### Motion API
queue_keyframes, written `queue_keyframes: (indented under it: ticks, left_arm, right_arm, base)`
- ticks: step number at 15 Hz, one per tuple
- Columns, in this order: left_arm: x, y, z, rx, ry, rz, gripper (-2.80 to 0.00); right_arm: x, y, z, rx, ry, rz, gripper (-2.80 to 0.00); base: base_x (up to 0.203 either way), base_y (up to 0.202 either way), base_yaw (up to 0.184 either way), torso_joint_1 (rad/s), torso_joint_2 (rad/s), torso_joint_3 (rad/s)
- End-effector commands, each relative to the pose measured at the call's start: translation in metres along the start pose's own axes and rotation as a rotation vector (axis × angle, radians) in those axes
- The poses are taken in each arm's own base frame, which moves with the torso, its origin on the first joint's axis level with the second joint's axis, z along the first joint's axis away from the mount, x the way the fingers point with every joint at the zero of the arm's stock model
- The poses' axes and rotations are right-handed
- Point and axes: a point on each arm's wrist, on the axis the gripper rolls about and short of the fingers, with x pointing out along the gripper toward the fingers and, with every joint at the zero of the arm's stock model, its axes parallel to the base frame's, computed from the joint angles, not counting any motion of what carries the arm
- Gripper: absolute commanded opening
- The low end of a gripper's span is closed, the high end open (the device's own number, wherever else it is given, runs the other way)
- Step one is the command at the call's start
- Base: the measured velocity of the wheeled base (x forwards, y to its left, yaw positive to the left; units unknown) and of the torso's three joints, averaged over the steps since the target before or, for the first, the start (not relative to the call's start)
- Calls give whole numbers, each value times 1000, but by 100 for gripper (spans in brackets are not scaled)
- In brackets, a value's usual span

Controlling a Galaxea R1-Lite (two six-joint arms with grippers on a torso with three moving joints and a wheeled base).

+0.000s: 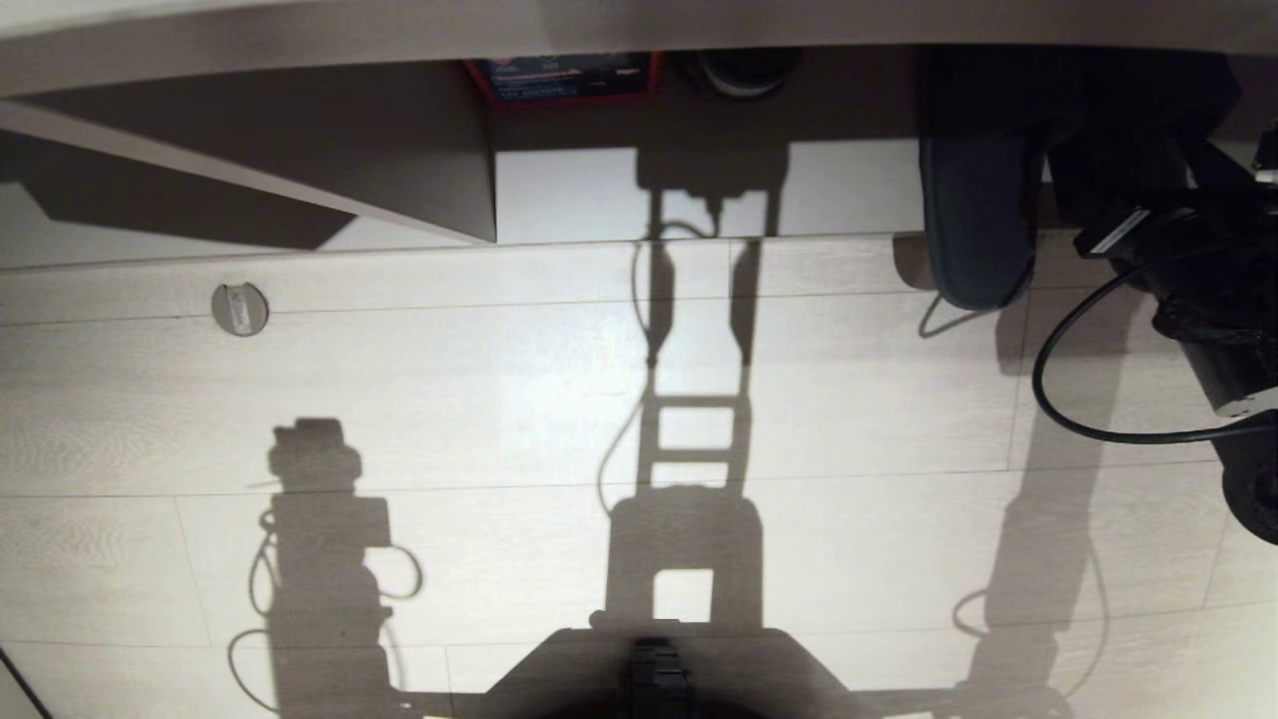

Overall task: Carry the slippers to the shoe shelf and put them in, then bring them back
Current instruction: Pick up the slippers in the shoe cabinet

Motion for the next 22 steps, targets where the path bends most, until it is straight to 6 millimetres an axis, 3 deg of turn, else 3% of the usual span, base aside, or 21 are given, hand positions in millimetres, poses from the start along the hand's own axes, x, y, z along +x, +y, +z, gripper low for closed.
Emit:
queue_keyframes:
  ticks: [1, 9, 14, 22]
  left_arm:
    - [0, 0, 0, 0, -1, 1, -280]
    - [0, 0, 0, 0, -1, 1, -280]
    - [0, 0, 0, 0, -1, 1, -280]
    - [0, 0, 0, 0, -1, 1, -280]
  right_arm:
    - [-9, 1, 24, 5, -56, 3, 0]
    - [-11, 6, 28, 39, -60, 20, 0]
    - [-17, 20, 16, 88, -5, 55, 0]
    - [-13, 20, 7, 92, 6, 50, 0]
  base:
    - [0, 0, 0, 0, 0, 0]
    - [0, 0, 0, 0, 0, 0]
    - [0, 0, 0, 0, 0, 0]
    - [0, 0, 0, 0, 0, 0]
